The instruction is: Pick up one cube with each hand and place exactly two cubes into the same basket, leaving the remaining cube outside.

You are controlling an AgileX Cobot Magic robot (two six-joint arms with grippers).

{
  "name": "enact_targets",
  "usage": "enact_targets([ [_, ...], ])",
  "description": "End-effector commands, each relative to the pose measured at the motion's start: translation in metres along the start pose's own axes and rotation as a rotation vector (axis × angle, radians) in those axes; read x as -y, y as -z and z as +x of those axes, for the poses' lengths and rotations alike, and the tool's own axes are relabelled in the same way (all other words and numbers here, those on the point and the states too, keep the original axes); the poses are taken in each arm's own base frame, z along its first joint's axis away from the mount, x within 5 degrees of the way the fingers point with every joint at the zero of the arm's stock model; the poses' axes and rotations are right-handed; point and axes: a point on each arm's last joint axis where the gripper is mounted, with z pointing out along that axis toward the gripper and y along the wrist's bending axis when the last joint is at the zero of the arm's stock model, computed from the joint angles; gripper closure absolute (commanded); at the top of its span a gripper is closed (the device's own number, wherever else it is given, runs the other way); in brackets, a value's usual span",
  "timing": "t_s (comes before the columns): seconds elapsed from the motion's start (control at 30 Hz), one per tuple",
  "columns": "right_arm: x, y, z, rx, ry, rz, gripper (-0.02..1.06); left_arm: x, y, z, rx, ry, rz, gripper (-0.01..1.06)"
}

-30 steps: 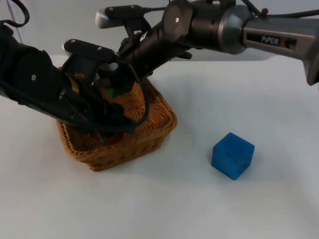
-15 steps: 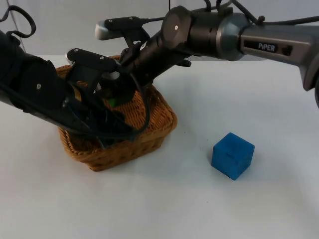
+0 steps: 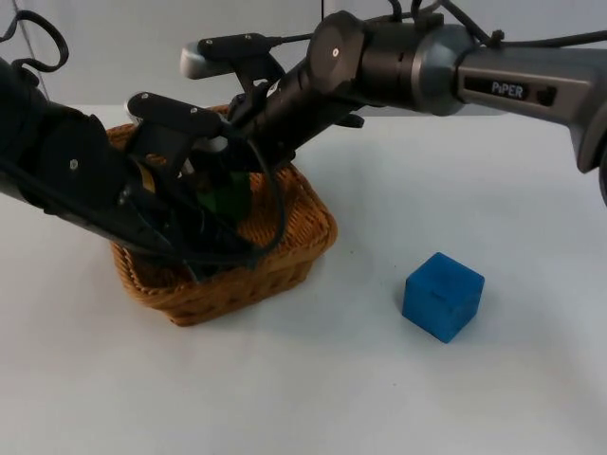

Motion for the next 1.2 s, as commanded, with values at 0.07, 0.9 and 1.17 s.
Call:
enact_targets([
  [0.07,-0.005,0.006,-0.010,0.031,0.011,-0.006,0.41,-0.001,0.000,-0.002,0.007,0.001,-0.001,0.53],
  [0.9,-0.022,0.106,-0.086,0.164,0.154,0.054,0.41,-0.003,0.104,-0.054,0.261,-0.002,-0.018,0.10],
  [1.17,-0.033,0.142,-0.097,0.104,0.181,0.035,0.41,-0.003,0.155,-0.065,0.369,-0.005,-0.027,0.10],
])
